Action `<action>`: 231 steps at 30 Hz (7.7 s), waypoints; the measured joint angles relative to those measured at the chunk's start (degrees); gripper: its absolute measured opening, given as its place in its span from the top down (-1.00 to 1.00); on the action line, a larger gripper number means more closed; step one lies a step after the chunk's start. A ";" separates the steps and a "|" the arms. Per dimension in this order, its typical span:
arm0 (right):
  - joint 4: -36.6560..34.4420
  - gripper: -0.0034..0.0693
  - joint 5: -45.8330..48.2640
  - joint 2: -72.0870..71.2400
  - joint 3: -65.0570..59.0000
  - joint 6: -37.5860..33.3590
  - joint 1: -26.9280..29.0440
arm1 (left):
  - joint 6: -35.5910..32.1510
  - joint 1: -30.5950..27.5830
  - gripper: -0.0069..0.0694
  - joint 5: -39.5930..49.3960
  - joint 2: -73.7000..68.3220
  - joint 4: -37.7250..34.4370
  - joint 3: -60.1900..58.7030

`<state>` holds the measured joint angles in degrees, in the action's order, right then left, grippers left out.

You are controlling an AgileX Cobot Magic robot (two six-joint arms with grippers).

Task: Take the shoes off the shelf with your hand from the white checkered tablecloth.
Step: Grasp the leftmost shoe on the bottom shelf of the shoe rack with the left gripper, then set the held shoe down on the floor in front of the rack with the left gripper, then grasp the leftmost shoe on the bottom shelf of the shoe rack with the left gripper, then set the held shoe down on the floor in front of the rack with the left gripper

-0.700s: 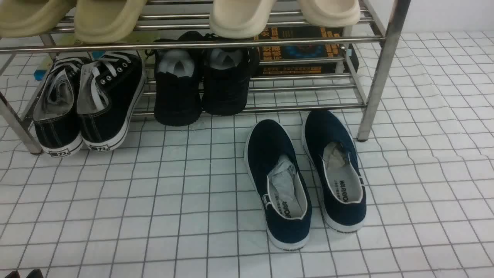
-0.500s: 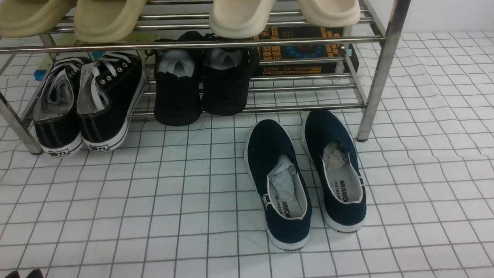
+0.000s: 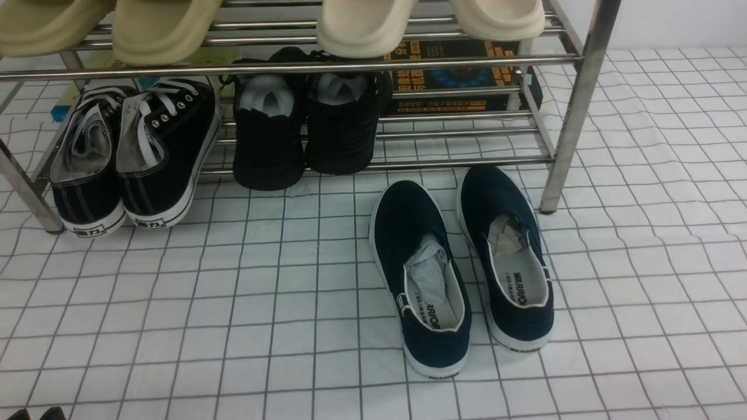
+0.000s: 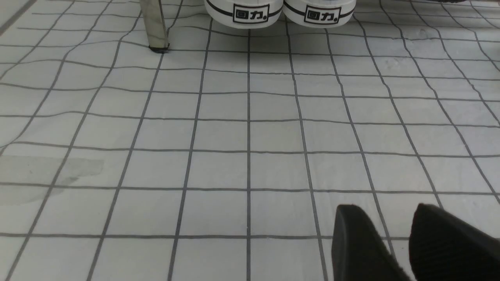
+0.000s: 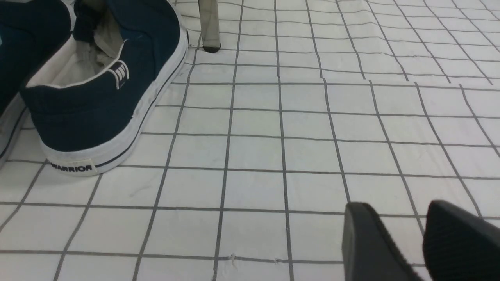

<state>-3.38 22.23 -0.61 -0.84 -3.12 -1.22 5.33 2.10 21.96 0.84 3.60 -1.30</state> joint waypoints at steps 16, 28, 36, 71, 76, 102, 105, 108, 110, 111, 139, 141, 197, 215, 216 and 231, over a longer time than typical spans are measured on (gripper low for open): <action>0.00 0.25 0.00 0.00 0.00 0.00 0.00 | 2.11 0.00 0.19 0.00 0.00 -4.78 0.00; 0.00 0.25 0.00 0.00 0.00 0.00 0.00 | 19.17 0.00 0.19 -2.35 0.00 -34.26 -0.28; 0.00 0.25 0.00 0.00 0.00 0.00 0.00 | 19.28 0.00 0.48 -5.68 0.00 -36.93 3.29; 0.00 0.25 0.00 0.00 0.00 0.00 0.00 | 6.97 -18.04 0.71 37.87 -87.67 -17.45 81.13; 0.00 0.25 0.00 0.00 0.00 0.00 0.00 | 6.84 -18.03 0.38 33.73 -91.28 -17.33 81.13; 0.00 0.25 0.00 0.00 0.00 0.00 0.00 | 3.54 -18.05 0.77 27.26 -101.71 -14.79 81.30; 0.00 0.25 0.00 0.00 0.00 0.00 0.00 | 4.50 -18.05 0.77 31.88 -98.58 -10.52 81.30; 0.00 0.25 0.00 0.00 0.00 0.00 0.00 | 7.18 -18.10 0.77 37.52 -93.87 -3.60 81.25; 0.00 0.25 0.00 0.00 0.00 0.00 0.00 | 8.66 -18.10 0.77 40.55 -91.24 -0.69 81.25; 0.00 0.25 0.00 0.00 0.00 0.00 0.00 | 9.34 -18.16 0.77 42.40 -89.69 0.97 81.25; 0.00 0.25 0.00 0.00 0.00 0.00 0.00 | 11.29 -18.33 0.70 24.73 -82.52 2.36 53.33; 0.00 0.25 0.00 0.00 0.00 0.00 0.00 | 11.29 -18.33 0.66 24.73 -82.77 2.48 53.33; 0.00 0.25 0.00 0.00 0.00 0.00 0.00 | 8.10 -5.23 0.77 33.29 -98.75 -8.25 80.63; 0.00 0.25 0.00 0.00 0.00 0.00 0.00 | 15.71 -5.18 0.77 34.85 -85.83 -6.50 60.96; 0.00 0.25 0.00 0.00 0.00 0.00 0.00 | 15.78 -5.18 0.77 34.85 -85.83 -6.50 60.78; 0.00 0.25 0.00 0.00 0.00 0.00 0.00 | 16.67 -5.18 0.77 30.23 -85.45 -7.97 52.99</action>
<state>-3.38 22.23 -0.61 -0.84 -3.12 -1.22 22.00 -3.08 52.20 -84.61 -4.37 51.69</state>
